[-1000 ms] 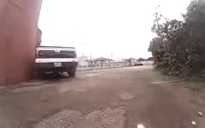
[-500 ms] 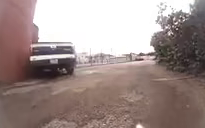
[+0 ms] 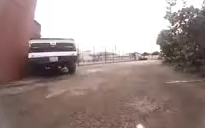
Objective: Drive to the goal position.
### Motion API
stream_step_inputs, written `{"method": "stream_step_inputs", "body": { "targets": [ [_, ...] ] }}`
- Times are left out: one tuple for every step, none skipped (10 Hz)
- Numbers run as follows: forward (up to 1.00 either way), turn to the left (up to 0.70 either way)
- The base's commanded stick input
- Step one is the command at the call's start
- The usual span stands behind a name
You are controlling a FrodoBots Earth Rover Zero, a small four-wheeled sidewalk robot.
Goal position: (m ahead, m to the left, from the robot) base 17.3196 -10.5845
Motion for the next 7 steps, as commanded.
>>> {"method": "stream_step_inputs", "body": {
  "targets": [
    [0.7, -0.35],
    [0.7, -0.35],
    [0.7, -0.2],
    [0.7, 0.0],
    [0.7, 0.0],
    [0.7, 0.0],
    [0.7, -0.04]
  ]
}}
